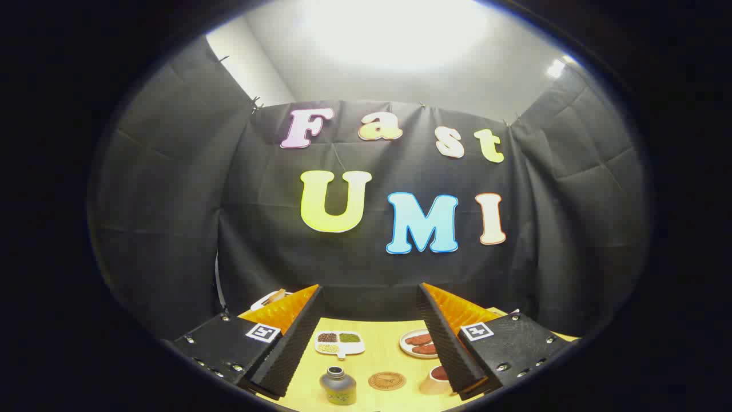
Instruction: Take the bottle from table, then pour the juice into the cup, finally place the bottle on the coaster
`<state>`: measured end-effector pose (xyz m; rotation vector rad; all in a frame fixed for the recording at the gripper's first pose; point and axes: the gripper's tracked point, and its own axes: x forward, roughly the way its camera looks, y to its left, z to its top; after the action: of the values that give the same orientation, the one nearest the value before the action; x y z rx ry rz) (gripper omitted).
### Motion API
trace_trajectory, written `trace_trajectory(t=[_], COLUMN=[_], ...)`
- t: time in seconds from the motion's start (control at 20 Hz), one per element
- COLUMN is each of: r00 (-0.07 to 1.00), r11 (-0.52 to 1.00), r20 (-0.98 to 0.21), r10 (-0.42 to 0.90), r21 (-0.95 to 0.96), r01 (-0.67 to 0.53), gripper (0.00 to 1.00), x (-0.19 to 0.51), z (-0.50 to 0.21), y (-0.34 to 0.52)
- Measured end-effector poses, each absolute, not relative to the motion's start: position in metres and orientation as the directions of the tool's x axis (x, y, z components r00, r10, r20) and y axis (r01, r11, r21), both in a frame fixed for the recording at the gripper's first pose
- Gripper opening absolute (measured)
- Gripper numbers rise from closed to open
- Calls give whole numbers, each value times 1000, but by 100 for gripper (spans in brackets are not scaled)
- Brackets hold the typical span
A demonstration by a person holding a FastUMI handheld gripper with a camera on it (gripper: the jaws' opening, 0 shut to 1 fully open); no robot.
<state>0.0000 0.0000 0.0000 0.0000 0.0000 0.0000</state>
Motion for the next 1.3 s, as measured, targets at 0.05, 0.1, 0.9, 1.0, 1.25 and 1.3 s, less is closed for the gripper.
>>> trace_trajectory(t=[0.05,0.1,0.9,1.0,1.25,1.3], r00=[1000,1000,995,996,994,993], r11=[1000,999,998,998,999,999], r20=[-10,-17,-70,-64,-96,-107], r10=[-10,-20,-67,-59,-43,-43], r21=[-15,-28,-7,-8,-17,-27], r01=[10,19,67,58,41,40], gripper=[99,99,99,99,99,99], x=[2,2,-3,-2,-1,-1], z=[-1,0,-23,-33,-79,-92], y=[0,-1,-11,-8,6,9])
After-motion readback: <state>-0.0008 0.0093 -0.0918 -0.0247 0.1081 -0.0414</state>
